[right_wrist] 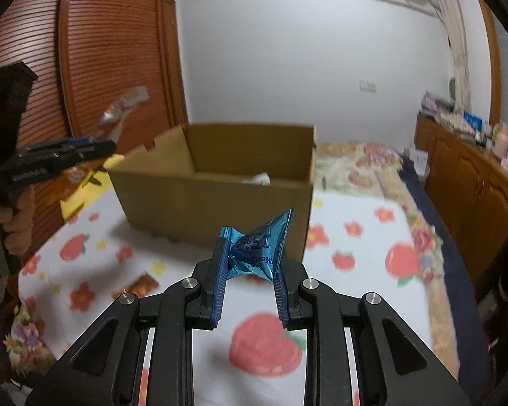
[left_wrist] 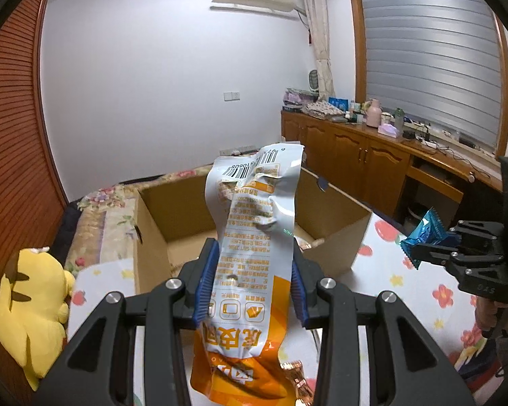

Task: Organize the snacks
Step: 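Carry the sausage pack and blue candy over the box with both grippers, then open both grippers to drop the sausage pack and candy into the box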

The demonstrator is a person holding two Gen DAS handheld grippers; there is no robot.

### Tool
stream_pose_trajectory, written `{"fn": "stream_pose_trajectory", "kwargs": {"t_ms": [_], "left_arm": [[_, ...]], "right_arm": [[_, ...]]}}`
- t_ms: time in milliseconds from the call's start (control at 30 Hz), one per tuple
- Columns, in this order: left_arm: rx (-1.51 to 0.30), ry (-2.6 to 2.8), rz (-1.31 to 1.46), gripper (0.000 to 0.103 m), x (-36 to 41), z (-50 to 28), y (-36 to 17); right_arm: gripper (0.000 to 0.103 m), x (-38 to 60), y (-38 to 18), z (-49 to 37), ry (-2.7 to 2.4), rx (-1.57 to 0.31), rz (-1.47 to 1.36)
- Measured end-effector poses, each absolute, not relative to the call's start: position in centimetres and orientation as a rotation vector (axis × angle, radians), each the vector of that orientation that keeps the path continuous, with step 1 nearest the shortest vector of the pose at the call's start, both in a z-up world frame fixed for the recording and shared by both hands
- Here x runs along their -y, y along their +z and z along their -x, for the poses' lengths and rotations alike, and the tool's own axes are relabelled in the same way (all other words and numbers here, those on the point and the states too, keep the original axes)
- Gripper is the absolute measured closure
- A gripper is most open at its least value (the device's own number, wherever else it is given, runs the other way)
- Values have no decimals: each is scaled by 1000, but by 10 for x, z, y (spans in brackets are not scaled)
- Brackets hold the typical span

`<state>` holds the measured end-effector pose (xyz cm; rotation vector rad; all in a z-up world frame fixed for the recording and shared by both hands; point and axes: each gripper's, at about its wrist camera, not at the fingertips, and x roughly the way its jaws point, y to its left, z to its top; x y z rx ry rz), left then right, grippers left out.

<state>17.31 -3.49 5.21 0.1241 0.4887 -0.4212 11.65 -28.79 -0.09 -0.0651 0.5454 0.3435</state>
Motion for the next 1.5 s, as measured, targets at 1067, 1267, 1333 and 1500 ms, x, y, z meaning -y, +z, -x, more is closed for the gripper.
{"fn": "stream_pose_trajectory", "kwargs": {"t_ms": [1067,1267,1333,1500], "left_arm": [[-647,-343,-83,96,37,-273,34],[-640,-350,-106,95,40,-270,36],[-630,-352,-118,95,42,-266,37],[-617,-356,-130,95,42,-262,40]], "right_arm": [[80,215,32,-219,379,-550,183],[80,216,15,-243,363,-607,145],[80,218,10,-250,360,-627,125],[78,223,0,-260,355,-665,93]]}}
